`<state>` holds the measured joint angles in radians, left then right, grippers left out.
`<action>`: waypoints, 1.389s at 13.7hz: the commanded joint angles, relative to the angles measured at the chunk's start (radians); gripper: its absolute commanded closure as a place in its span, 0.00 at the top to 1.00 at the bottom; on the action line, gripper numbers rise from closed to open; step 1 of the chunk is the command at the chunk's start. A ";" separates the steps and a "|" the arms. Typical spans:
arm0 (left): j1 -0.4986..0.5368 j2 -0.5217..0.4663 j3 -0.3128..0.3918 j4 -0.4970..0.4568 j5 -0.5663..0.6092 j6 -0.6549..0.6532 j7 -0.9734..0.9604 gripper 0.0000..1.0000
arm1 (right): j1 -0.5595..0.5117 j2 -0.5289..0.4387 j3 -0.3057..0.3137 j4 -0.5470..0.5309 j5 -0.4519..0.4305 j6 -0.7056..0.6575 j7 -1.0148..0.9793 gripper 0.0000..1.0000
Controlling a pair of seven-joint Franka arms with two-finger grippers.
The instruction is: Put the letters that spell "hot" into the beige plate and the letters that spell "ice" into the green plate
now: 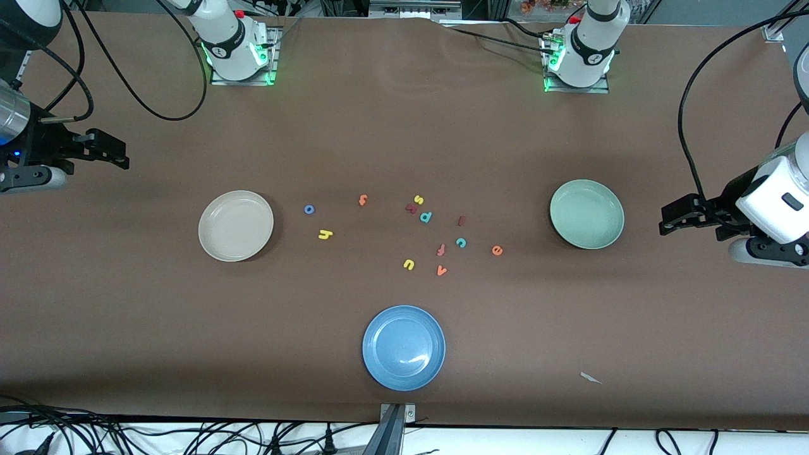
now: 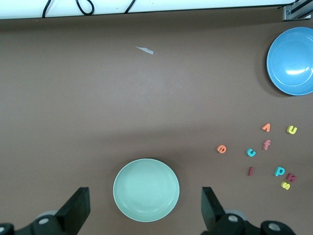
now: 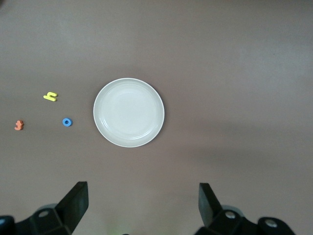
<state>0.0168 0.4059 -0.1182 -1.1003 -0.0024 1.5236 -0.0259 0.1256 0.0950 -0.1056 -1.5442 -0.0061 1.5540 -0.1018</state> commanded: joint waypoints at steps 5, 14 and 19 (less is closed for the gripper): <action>0.003 -0.015 0.011 -0.013 0.053 -0.002 0.014 1.00 | -0.011 0.008 -0.003 0.012 0.000 0.006 0.004 1.00; -0.006 -0.015 0.011 -0.016 0.090 -0.028 0.014 1.00 | -0.011 0.008 -0.009 0.012 0.002 0.001 0.005 1.00; 0.005 -0.015 0.014 -0.016 0.088 -0.028 0.014 1.00 | -0.011 0.009 -0.011 0.012 0.002 0.001 0.005 1.00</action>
<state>0.0180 0.4060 -0.1046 -1.1055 0.0652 1.5061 -0.0259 0.1217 0.0988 -0.1184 -1.5443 -0.0061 1.5604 -0.1018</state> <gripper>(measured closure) 0.000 0.000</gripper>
